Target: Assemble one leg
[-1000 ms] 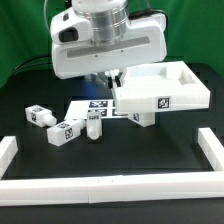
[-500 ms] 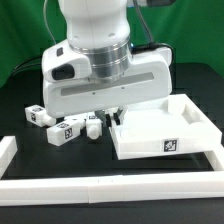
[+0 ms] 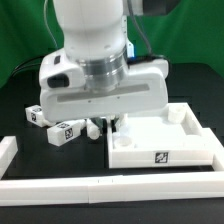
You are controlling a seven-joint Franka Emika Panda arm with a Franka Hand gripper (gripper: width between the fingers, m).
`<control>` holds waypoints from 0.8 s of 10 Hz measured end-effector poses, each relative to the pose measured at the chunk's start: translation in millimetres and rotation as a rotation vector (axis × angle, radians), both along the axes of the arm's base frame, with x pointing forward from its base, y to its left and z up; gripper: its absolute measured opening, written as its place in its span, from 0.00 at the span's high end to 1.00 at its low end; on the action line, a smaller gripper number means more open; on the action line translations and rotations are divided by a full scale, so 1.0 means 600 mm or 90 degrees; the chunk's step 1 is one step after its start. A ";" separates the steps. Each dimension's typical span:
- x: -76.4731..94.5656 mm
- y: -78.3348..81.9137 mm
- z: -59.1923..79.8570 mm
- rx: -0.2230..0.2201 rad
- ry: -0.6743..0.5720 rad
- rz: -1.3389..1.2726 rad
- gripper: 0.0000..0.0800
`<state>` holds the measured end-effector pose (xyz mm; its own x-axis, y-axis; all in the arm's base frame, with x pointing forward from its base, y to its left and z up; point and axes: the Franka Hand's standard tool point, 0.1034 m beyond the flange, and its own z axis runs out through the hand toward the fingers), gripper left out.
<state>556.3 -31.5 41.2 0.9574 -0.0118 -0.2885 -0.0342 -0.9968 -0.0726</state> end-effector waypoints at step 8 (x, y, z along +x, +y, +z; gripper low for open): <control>0.040 0.013 -0.043 -0.019 -0.073 0.022 0.93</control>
Offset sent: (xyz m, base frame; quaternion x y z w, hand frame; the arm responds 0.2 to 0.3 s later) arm 0.0006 0.0225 -0.0182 -0.0237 0.0462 -0.0022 0.9987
